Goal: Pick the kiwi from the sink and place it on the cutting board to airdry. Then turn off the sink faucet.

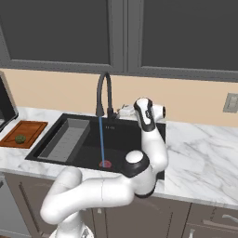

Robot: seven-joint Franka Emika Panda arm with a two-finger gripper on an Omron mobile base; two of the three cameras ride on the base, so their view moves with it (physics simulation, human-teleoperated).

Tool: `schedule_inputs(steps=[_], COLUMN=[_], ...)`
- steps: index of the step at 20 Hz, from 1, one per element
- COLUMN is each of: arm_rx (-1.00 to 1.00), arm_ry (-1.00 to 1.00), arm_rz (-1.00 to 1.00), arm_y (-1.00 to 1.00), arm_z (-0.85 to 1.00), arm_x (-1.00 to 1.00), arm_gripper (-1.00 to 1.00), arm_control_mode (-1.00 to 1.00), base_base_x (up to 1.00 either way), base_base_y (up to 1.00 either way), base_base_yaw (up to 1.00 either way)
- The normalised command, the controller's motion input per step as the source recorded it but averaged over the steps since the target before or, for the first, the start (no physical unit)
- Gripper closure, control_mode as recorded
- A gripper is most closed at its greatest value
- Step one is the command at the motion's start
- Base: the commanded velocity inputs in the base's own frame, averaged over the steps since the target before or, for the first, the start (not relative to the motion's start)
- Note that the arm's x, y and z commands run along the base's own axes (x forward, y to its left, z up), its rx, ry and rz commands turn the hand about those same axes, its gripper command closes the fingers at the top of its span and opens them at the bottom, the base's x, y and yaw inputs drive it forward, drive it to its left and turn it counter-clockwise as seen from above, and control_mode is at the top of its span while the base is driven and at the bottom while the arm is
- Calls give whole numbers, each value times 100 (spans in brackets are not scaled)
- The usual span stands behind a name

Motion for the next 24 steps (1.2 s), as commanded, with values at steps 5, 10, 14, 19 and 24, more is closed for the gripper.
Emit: schedule_inputs(steps=[5,10,14,19,24], arm_rx=[0,0,0,0,0], arm_ry=[0,0,0,0,1], arm_rz=[0,0,0,0,2], arm_y=[2,0,2,10,17], arm_z=[-14,-23,-14,-6,-1], arm_x=[26,20,16,23,28], arm_gripper=[-100,-100,-100,-100,-100], arm_control_mode=[-100,-100,-100,-100,-100], base_base_x=[0,0,0,0,0], base_base_y=[0,0,0,0,0], base_base_yaw=[0,0,0,0,0])
